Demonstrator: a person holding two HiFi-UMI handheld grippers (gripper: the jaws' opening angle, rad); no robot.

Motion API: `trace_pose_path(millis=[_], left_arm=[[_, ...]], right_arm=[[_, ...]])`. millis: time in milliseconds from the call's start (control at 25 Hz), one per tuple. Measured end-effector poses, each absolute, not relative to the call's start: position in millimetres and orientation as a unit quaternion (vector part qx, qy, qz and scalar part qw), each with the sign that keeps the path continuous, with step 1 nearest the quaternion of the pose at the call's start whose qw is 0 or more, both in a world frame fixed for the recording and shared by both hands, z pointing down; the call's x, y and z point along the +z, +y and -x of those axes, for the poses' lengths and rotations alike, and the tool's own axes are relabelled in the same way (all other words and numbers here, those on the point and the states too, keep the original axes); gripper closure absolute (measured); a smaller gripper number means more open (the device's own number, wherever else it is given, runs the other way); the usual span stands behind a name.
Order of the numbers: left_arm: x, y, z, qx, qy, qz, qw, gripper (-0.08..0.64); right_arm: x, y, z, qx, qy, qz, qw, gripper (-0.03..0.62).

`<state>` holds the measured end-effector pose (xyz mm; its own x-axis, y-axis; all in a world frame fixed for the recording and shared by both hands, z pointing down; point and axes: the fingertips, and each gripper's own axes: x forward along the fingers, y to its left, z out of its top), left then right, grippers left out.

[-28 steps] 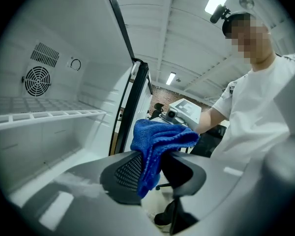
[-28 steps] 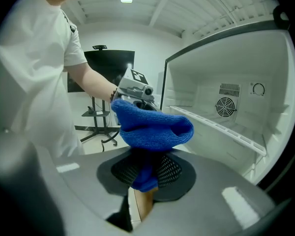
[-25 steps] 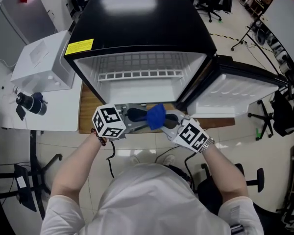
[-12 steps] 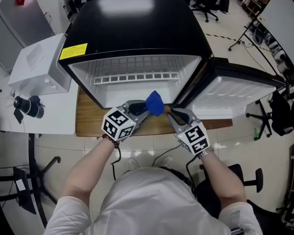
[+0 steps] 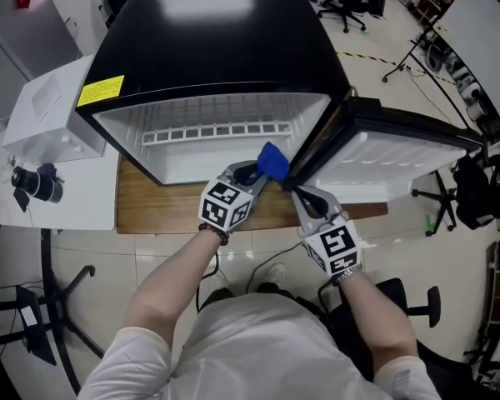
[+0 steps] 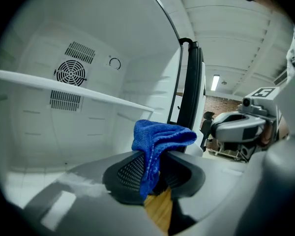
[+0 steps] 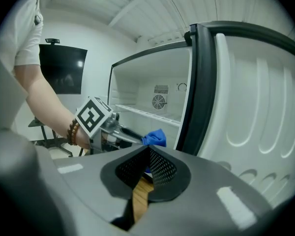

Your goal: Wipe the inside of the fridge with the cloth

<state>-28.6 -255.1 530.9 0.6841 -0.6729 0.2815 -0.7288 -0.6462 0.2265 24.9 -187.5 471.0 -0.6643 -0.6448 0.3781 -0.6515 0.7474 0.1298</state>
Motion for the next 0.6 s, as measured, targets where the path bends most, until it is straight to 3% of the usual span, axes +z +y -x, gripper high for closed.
trace_pose_path(millis=[600], left_arm=[[557,-308,7,0.062,-0.455,-0.873,0.166,0.469]], right_arm=[[452,-194,-43,-0.025,-0.93,-0.316,0.183,0.591]])
